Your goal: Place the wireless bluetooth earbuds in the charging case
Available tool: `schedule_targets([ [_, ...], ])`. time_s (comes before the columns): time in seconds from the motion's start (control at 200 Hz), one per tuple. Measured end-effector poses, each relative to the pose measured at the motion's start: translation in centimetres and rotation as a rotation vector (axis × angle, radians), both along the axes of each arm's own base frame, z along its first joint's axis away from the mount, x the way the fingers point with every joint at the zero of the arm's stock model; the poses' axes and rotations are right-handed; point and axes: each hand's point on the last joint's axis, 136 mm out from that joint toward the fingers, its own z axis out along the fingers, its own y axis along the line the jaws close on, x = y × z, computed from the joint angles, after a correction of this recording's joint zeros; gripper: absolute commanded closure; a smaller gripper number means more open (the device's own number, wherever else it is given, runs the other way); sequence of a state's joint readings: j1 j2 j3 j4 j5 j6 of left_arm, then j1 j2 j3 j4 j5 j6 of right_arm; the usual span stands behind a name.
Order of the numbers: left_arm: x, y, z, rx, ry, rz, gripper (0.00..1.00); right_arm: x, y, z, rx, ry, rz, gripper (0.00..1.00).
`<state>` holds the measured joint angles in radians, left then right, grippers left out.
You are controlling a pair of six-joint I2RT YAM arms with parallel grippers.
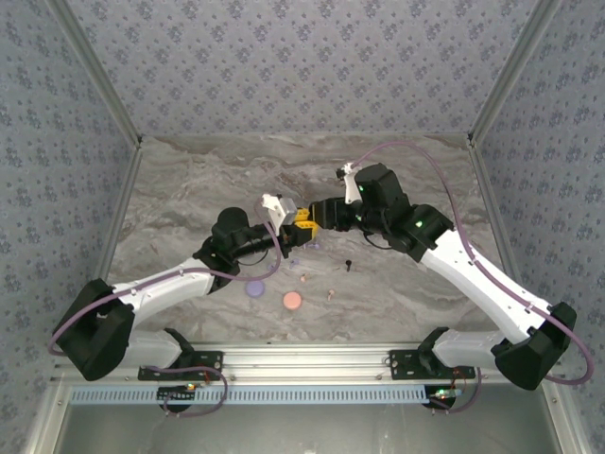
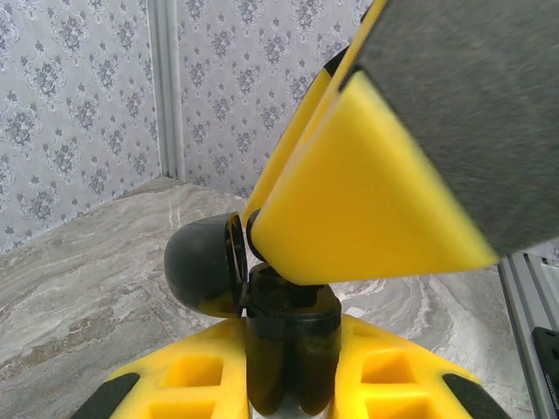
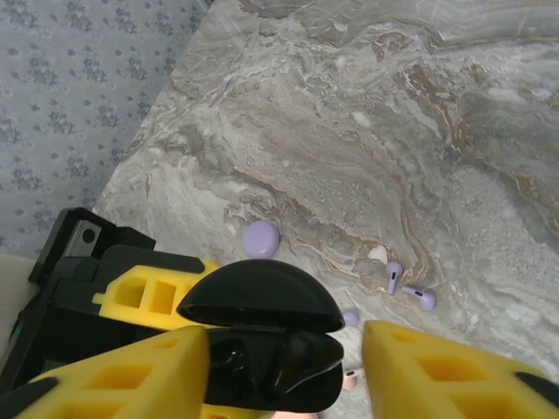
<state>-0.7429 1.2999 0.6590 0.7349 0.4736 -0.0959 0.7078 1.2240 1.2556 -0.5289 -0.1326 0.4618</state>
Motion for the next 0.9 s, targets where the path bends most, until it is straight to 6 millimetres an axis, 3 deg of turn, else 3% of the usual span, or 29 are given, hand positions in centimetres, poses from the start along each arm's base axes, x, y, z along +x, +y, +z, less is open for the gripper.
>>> schedule_targets([
  [0.18, 0.1, 0.0, 0.1, -0.007, -0.003, 0.003, 1.0, 0.0, -1.0, 2.0, 0.045, -0.045, 0.007, 0.3],
  [0.325, 0.3, 0.1, 1.2, -0.045, -0.025, 0.015, 1.0, -0.1, -2.6, 4.3, 0.093, -0.098, -0.007, 0.3],
  [0.645, 0.0, 0.4, 3.2, -0.119, -0.088, 0.017, 1.0, 0.5, -4.7, 7.0, 0.232, -0.101, 0.011, 0.28],
  [0.899, -0.1, 0.5, 4.0, -0.142, -0.113, 0.015, 1.0, 0.2, -3.5, 8.2, 0.312, -0.087, 0.084, 0.29],
])
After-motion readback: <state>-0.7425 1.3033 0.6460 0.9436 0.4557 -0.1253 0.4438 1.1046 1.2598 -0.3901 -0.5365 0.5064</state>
